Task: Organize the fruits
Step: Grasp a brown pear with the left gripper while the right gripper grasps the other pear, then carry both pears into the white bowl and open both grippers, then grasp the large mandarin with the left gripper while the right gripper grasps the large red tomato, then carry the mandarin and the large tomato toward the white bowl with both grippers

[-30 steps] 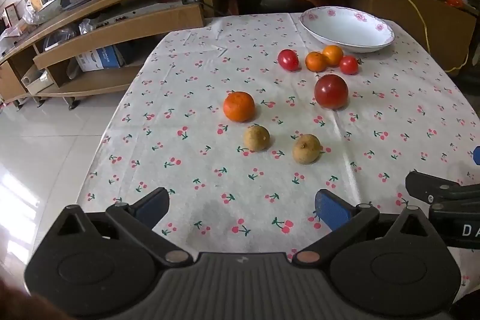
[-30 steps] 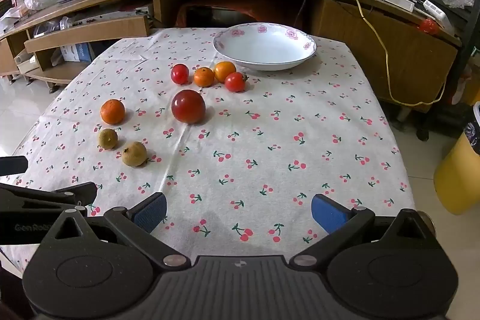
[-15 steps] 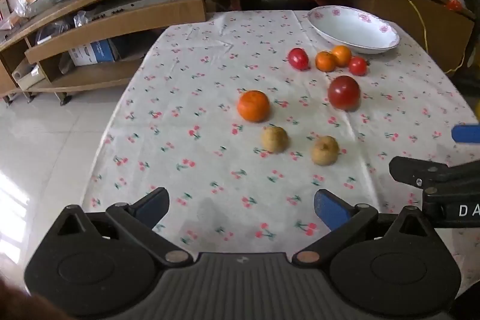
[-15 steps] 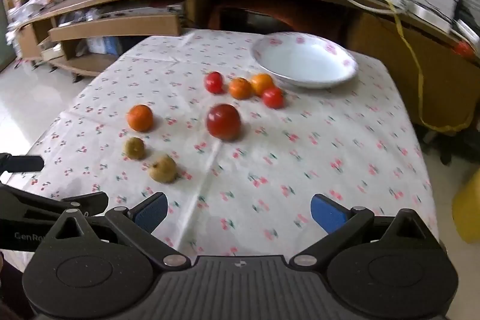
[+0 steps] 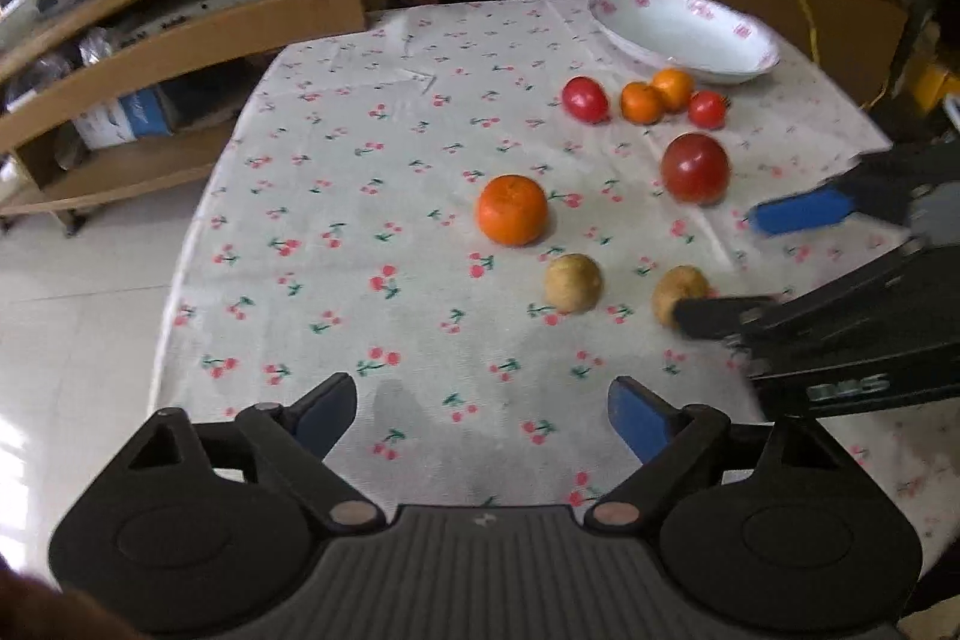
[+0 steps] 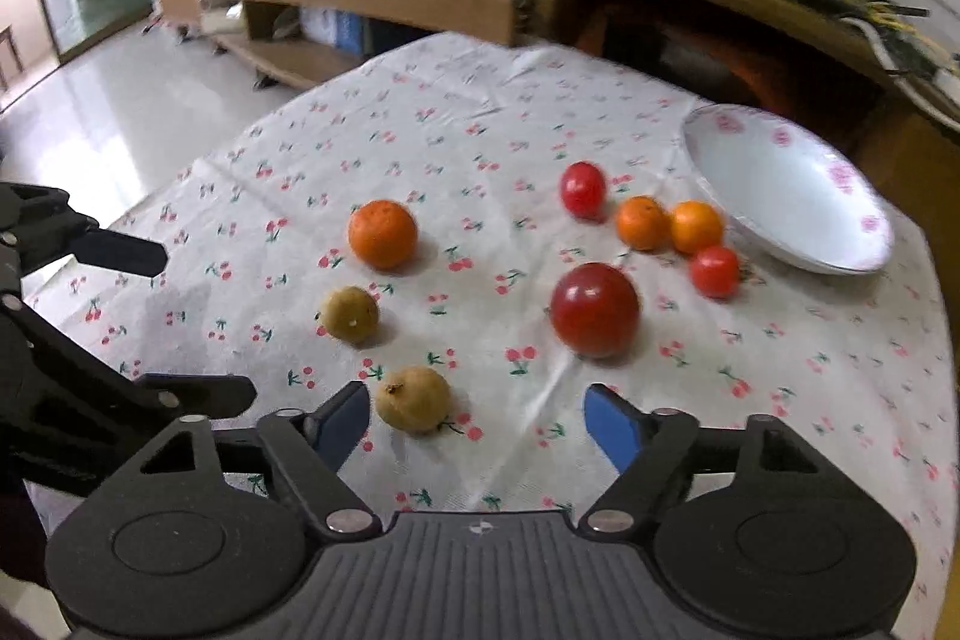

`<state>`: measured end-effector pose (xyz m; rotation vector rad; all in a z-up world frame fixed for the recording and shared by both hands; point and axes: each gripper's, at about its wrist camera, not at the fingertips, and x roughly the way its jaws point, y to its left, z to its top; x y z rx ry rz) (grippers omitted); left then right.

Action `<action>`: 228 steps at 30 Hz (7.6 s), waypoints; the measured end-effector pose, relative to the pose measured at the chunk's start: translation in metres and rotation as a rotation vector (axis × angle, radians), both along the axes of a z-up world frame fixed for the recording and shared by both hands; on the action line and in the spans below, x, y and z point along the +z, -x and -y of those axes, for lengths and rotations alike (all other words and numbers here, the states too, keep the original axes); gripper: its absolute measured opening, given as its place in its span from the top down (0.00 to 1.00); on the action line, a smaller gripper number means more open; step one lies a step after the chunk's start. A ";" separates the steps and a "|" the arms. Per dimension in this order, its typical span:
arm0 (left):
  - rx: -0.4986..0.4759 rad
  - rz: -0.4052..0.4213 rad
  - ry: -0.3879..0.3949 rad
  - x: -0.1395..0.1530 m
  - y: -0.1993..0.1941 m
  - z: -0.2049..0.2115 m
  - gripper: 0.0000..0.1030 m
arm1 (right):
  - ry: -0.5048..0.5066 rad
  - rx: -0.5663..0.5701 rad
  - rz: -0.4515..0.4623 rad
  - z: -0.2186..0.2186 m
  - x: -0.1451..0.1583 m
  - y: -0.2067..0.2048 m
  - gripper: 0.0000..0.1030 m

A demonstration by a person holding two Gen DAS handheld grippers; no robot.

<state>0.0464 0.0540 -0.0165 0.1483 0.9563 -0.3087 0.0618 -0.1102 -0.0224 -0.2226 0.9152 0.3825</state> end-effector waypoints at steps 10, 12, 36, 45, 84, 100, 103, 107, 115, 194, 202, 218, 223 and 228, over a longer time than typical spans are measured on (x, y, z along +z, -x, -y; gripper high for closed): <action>-0.097 -0.009 0.031 -0.002 -0.014 0.016 0.41 | 0.003 0.040 -0.033 0.001 -0.001 -0.002 0.72; -0.106 -0.021 0.045 -0.003 -0.018 0.022 0.49 | -0.019 0.014 -0.036 0.009 0.002 -0.002 0.72; -0.089 -0.029 0.043 -0.005 -0.045 0.056 0.70 | -0.125 -0.180 -0.058 0.074 0.016 -0.004 0.72; -0.148 0.023 0.137 0.035 -0.069 0.094 0.70 | -0.150 -0.249 0.016 0.093 0.040 -0.030 0.72; -0.185 0.068 0.135 0.022 -0.189 0.167 0.69 | -0.127 -0.356 0.081 0.158 0.028 -0.135 0.40; -0.115 0.115 0.167 0.067 -0.116 0.100 0.61 | -0.151 -0.272 0.099 0.124 0.053 -0.047 0.39; -0.105 0.106 0.159 0.066 -0.098 0.075 0.61 | -0.143 -0.217 0.095 0.099 0.053 -0.029 0.37; -0.069 0.087 0.157 0.057 -0.079 0.039 0.61 | -0.084 -0.127 0.096 0.064 0.044 -0.015 0.26; -0.086 0.025 0.130 0.027 -0.063 0.017 0.61 | -0.007 -0.052 0.067 0.039 0.023 -0.031 0.25; -0.131 0.080 -0.061 0.002 -0.078 0.067 0.61 | 0.095 -0.061 0.054 0.026 0.010 -0.041 0.71; -0.143 0.090 -0.048 0.011 -0.078 0.081 0.61 | 0.065 -0.097 0.064 0.035 0.020 -0.041 0.89; -0.113 0.068 -0.059 0.002 -0.081 0.064 0.61 | 0.020 -0.132 0.042 0.053 0.016 -0.046 0.65; -0.087 0.037 -0.037 -0.005 -0.083 0.050 0.62 | 0.003 -0.130 0.038 0.052 0.010 -0.049 0.47; -0.100 0.033 -0.026 -0.006 -0.084 0.052 0.62 | 0.016 -0.141 0.060 0.050 0.010 -0.058 0.38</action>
